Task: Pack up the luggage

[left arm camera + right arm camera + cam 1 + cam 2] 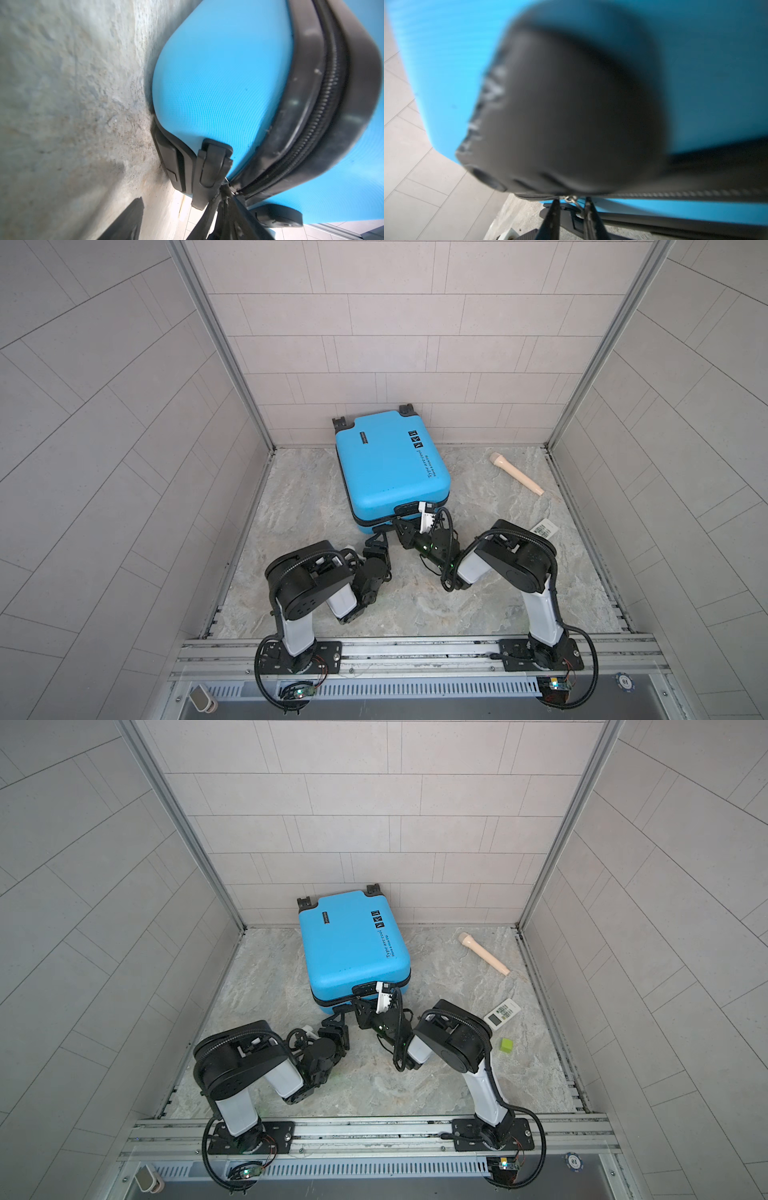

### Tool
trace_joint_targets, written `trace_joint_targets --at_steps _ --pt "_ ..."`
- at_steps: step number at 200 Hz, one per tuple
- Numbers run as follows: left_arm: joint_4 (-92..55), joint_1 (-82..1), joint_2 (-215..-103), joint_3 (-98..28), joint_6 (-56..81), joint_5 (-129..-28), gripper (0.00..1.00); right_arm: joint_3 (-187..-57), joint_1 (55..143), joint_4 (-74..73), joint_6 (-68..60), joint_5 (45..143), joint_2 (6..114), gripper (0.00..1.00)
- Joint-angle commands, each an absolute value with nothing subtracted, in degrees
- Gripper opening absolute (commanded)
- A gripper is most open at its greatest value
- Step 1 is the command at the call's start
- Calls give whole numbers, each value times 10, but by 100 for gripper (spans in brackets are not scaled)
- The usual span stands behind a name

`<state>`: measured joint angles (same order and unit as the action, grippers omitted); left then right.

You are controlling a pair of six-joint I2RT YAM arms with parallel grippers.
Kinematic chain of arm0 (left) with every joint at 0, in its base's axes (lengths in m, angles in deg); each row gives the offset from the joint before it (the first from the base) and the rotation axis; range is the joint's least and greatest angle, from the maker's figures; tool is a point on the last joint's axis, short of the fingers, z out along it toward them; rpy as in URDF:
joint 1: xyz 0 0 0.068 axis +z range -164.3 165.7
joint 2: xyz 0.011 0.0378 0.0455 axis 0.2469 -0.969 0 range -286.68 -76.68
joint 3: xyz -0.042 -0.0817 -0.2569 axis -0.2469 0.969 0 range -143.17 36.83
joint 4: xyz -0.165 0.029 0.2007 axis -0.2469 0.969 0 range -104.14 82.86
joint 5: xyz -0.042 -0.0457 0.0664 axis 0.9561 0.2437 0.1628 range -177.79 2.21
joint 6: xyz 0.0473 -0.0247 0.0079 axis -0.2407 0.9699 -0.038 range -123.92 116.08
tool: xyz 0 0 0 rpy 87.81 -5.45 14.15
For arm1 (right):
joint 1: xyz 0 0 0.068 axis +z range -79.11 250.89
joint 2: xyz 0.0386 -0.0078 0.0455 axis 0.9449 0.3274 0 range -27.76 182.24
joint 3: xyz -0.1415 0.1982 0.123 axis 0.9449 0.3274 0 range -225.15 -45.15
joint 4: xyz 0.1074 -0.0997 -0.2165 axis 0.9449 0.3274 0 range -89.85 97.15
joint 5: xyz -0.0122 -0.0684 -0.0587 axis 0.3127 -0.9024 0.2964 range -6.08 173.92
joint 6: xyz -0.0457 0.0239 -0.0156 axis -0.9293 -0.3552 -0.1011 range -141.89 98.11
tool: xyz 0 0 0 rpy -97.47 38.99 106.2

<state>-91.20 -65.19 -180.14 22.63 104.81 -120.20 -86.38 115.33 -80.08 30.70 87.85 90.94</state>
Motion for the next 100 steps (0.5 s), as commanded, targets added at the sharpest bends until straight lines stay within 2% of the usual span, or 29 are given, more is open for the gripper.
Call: trace_joint_targets --at_steps 1,60,100 --pt "-910 -649 -1791 235 1047 -1209 71 -889 1150 -812 322 854 923 17" --pt "-910 -649 -1793 237 1050 -1210 71 -894 1150 -812 332 855 918 3" --pt "-911 -633 -1787 234 1051 -1200 79 -867 1146 -812 317 856 883 0"
